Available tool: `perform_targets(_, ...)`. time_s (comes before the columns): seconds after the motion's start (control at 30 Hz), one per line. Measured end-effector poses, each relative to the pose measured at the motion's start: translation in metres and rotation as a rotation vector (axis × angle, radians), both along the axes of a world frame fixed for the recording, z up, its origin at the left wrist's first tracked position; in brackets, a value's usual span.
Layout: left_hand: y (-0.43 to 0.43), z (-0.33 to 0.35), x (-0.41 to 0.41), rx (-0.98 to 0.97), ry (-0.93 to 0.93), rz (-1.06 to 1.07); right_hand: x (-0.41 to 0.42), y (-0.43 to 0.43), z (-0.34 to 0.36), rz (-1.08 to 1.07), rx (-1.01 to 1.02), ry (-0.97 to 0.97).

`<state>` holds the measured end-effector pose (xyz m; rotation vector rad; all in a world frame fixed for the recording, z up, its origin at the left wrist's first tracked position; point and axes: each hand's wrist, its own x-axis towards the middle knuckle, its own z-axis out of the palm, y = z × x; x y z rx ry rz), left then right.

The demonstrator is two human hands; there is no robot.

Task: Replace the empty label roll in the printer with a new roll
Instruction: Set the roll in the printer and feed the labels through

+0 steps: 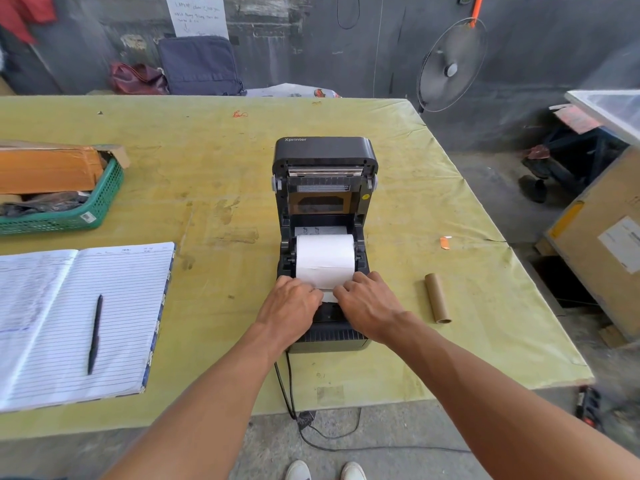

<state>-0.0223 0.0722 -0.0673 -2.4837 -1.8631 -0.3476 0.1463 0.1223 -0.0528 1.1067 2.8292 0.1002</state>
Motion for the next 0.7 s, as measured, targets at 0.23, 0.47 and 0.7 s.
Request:
perform_targets(0.23,0.0,0.0,0.006,0.031,0.065,0.011,0.0,0.001,-0.002,-0.008,0.009,0.054)
perform_targets(0.47,-0.005,0.003,0.01,0.073,0.077,-0.009,-0.001,-0.003,-0.003,-0.016,0.002,0.039)
perform_targets(0.7,-0.018,0.001,0.012,0.096,0.057,-0.01,0.003,-0.018,-0.008,0.027,0.072,0.057)
